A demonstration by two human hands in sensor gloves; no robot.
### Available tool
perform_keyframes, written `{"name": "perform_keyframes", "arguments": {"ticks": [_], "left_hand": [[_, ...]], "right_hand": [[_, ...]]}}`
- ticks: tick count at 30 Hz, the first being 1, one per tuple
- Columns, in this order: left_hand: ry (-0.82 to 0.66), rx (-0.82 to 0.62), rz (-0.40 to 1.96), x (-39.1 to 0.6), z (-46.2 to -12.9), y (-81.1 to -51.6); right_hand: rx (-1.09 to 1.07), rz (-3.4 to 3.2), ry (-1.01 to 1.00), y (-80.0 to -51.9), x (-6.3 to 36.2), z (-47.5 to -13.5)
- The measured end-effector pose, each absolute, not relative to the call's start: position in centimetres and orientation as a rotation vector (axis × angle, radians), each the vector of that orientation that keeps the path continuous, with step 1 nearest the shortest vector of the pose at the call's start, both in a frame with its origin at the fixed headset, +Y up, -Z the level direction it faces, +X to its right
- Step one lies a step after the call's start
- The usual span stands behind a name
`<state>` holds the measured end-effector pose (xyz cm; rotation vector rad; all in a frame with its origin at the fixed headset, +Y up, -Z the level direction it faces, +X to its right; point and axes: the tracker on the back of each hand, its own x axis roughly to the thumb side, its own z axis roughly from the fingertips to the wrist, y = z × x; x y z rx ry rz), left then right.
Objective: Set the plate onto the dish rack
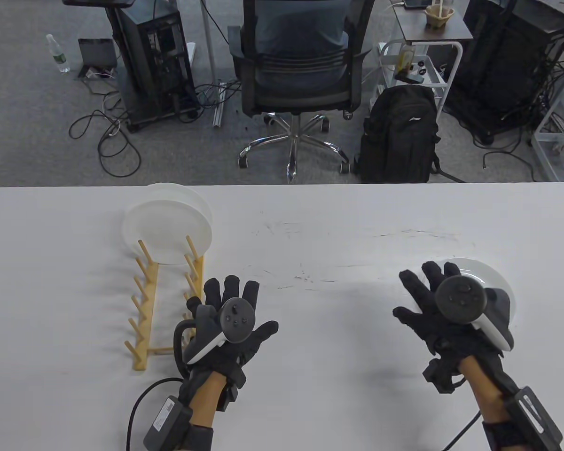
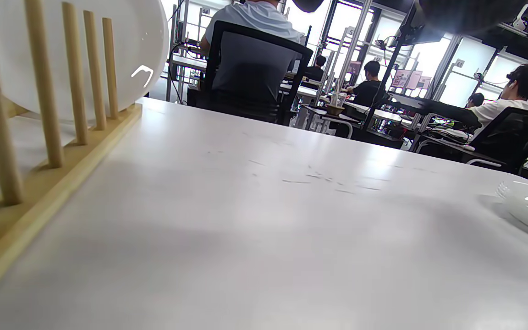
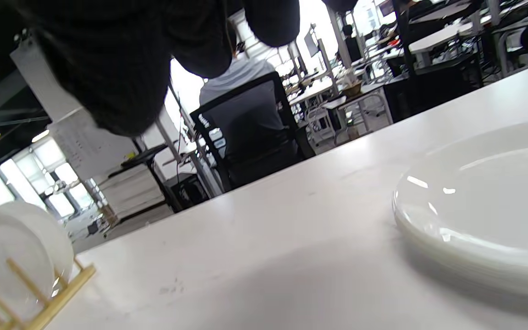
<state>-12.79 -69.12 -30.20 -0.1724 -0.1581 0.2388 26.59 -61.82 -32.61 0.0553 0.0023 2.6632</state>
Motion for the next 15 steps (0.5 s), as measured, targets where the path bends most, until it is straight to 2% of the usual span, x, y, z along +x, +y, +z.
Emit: {"name": "perform_keyframes", "arguments": {"ticks": [3, 8, 11, 15], "left_hand": [[-0.16, -0.176, 0.24, -12.8, -30.2, -69.2], [-0.164, -0.202, 0.229, -12.7, -30.3, -69.5], [-0.163, -0.209, 0.229, -12.7, -30.3, -69.5], [-0.162, -0.225, 0.224, -12.7, -30.4, -69.7]], "right_hand": [[-0.06, 2.66, 0.055, -62.0, 28.3, -35.1], [-0.482, 2.737, 0.228, -67.1, 32.7, -39.1], [-0.698, 2.773, 0.265, -70.0, 35.0, -39.4], [-0.964, 2.806, 0.305, -72.4, 37.4, -39.1]]}}
